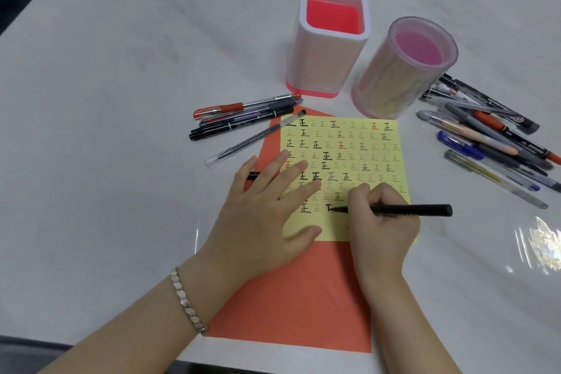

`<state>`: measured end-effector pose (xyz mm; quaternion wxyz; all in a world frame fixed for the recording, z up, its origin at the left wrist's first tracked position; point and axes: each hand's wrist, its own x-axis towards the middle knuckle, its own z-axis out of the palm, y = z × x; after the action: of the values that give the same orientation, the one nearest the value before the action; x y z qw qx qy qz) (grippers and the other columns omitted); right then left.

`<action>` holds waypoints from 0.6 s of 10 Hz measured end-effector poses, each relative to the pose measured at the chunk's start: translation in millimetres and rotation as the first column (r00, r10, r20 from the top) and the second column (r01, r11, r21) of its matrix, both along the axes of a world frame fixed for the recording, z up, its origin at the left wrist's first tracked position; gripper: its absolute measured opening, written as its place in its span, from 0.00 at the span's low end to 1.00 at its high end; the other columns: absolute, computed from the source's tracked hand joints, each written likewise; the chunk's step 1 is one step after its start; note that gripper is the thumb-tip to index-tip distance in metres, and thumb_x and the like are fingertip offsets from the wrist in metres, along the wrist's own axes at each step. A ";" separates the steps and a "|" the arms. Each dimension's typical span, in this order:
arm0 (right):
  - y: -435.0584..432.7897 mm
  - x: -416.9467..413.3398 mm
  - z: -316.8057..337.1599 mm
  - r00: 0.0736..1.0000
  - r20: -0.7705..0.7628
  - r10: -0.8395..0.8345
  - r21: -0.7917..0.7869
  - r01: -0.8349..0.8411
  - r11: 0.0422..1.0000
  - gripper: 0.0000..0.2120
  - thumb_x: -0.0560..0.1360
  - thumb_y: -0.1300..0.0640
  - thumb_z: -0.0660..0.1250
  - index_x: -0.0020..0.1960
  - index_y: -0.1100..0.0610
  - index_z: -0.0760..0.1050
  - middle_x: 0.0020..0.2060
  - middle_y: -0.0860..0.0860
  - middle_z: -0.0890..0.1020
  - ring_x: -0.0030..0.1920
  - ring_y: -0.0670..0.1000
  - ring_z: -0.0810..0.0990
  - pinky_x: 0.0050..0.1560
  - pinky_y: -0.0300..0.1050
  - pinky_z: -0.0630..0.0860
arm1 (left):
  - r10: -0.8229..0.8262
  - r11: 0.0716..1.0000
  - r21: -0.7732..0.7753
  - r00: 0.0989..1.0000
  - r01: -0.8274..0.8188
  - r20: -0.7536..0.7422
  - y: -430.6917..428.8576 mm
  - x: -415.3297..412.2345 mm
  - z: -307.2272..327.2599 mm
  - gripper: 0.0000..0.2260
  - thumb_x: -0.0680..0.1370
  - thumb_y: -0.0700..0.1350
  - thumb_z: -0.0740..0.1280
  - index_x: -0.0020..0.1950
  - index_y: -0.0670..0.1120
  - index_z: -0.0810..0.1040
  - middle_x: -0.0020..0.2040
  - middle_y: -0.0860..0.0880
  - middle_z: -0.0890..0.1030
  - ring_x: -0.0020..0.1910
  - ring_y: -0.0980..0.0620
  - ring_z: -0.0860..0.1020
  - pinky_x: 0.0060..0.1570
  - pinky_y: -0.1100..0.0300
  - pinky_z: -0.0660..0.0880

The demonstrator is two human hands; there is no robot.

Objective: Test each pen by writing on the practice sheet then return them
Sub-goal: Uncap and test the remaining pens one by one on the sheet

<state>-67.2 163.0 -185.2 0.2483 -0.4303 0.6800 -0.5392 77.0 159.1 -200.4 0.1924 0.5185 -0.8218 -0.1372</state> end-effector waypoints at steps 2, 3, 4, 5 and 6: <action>0.2 0.2 0.1 1.000 -0.009 -0.003 -0.003 0.003 1.000 0.16 0.66 0.60 0.61 0.25 0.59 0.58 0.21 0.49 0.62 0.24 0.43 0.61 0.27 0.30 0.60 | -0.002 1.000 0.003 1.000 0.002 0.008 -0.3 0.1 -0.2 0.25 0.71 0.62 0.59 0.64 0.55 0.75 0.68 0.52 0.72 0.71 0.51 0.63 0.68 0.44 0.54; 0.2 -0.5 0.4 1.000 0.022 -0.017 -0.003 0.017 1.000 0.16 0.66 0.60 0.61 0.25 0.58 0.57 0.20 0.48 0.62 0.24 0.43 0.61 0.27 0.30 0.59 | -0.002 1.000 0.002 1.000 0.002 0.006 -0.1 0.1 -0.2 0.25 0.71 0.62 0.59 0.64 0.55 0.75 0.68 0.52 0.72 0.71 0.51 0.62 0.69 0.44 0.54; 0.2 -0.4 0.3 1.000 0.024 0.005 -0.005 -0.005 1.000 0.17 0.67 0.60 0.62 0.26 0.62 0.56 0.20 0.53 0.62 0.25 0.45 0.61 0.27 0.32 0.60 | -0.003 1.000 0.002 1.000 0.003 0.012 -0.1 0.0 0.0 0.25 0.71 0.62 0.59 0.64 0.55 0.75 0.68 0.52 0.72 0.71 0.51 0.63 0.68 0.44 0.54; -0.1 0.3 1.6 1.000 0.018 0.019 -0.002 -0.019 1.000 0.17 0.66 0.59 0.62 0.26 0.62 0.57 0.21 0.61 0.64 0.25 0.47 0.62 0.28 0.34 0.61 | -0.001 1.000 0.006 1.000 0.001 0.014 -0.2 0.0 -0.2 0.25 0.71 0.62 0.59 0.64 0.55 0.75 0.68 0.52 0.72 0.71 0.51 0.62 0.69 0.44 0.54; -0.2 0.5 1.2 1.000 0.005 0.030 0.004 -0.030 1.000 0.17 0.66 0.59 0.63 0.25 0.61 0.56 0.22 0.64 0.64 0.25 0.47 0.62 0.28 0.36 0.61 | 0.001 1.000 0.002 1.000 -0.001 0.004 -0.1 0.0 -0.2 0.25 0.71 0.62 0.59 0.64 0.55 0.75 0.68 0.52 0.72 0.71 0.51 0.63 0.69 0.44 0.54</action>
<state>-66.8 162.8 -184.0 0.2589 -0.4385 0.6740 -0.5352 77.0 159.1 -200.7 0.1905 0.5195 -0.8216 -0.1370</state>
